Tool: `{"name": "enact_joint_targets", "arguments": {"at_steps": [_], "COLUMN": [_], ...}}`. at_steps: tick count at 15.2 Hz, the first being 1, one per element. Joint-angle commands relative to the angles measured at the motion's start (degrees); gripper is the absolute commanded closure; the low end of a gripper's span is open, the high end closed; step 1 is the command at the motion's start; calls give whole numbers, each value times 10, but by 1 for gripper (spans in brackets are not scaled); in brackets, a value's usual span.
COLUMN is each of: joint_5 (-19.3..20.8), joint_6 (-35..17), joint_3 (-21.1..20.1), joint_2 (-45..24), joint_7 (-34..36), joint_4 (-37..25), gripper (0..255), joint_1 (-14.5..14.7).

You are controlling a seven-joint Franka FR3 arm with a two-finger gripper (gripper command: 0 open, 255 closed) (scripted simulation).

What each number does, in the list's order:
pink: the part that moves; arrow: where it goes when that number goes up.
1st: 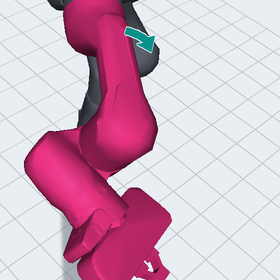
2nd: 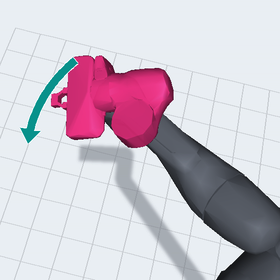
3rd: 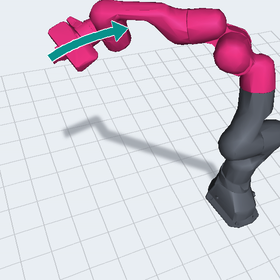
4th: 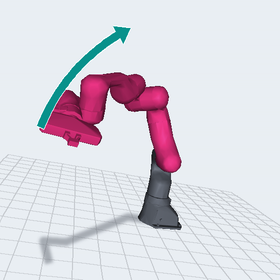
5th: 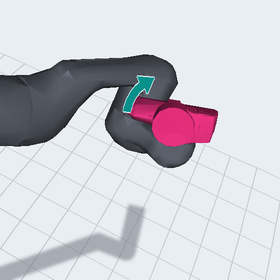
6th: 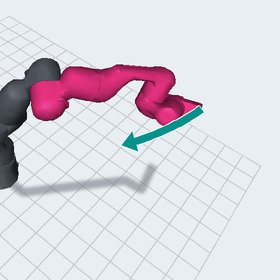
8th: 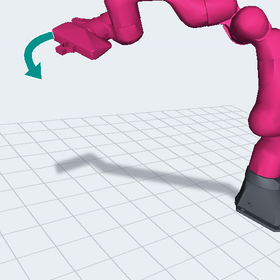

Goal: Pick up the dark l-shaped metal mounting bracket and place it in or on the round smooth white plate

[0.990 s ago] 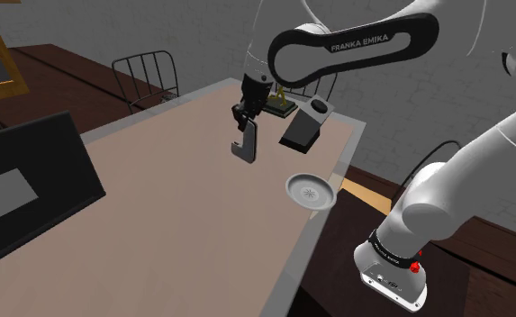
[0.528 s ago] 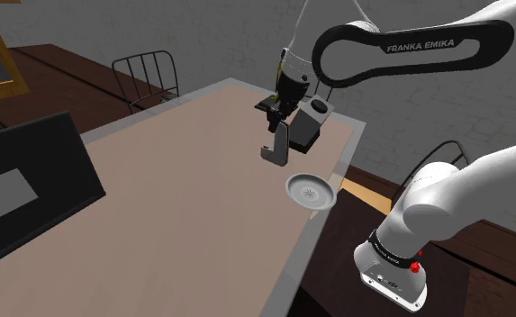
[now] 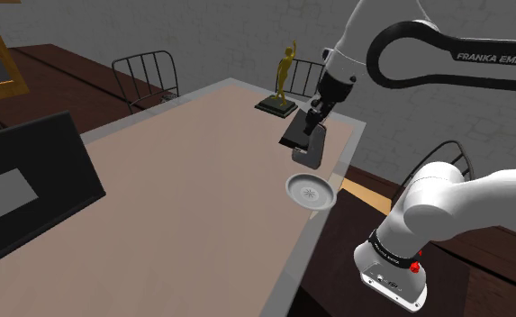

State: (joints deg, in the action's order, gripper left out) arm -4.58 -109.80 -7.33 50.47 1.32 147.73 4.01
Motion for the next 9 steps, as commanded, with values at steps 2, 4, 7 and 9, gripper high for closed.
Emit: {"name": "enact_joint_targets", "arguments": {"at_steps": [2,4,7,9], "joint_5": [10,16,14,13], "joint_6": [48,64,45,31], "joint_3": [24,34,33,32], "joint_2": [84,119,126,129], "joint_7": [-19,-27,-27,-27], "joint_4": [38,56,82,99], "gripper": [255,255,255,255], "joint_1": [-1,-3,-2,-1]}}
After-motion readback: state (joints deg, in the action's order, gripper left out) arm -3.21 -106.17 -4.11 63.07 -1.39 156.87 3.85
